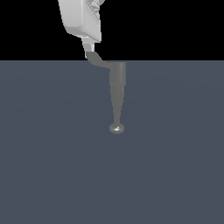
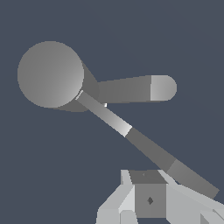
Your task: Turn on the faucet by rotating a designated handle.
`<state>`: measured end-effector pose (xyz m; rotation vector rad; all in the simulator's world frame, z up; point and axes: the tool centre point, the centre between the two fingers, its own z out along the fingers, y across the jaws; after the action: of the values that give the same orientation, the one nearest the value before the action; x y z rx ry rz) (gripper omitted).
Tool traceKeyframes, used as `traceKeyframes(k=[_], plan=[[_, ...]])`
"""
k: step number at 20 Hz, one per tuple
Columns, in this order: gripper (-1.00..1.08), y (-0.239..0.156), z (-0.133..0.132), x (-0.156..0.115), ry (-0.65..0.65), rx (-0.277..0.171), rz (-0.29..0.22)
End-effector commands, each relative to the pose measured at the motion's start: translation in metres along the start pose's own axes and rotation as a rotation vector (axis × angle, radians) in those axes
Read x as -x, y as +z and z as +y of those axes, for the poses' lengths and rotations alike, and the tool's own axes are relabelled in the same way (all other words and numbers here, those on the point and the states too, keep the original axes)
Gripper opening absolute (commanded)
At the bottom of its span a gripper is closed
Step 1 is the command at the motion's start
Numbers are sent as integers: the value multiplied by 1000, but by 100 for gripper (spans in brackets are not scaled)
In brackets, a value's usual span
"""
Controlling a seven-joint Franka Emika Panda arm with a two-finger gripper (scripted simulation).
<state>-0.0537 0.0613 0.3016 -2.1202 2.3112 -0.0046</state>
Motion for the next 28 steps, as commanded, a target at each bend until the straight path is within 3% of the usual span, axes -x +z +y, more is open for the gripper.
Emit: traceKeyframes(k=[1,10,12,28], plan=[[-100,0,8,-11,7,4,2],[-100,0,34,-36,7,5,2],[-100,0,30,-29,0,3,2],[-100,0,32,-124,6,6,2]])
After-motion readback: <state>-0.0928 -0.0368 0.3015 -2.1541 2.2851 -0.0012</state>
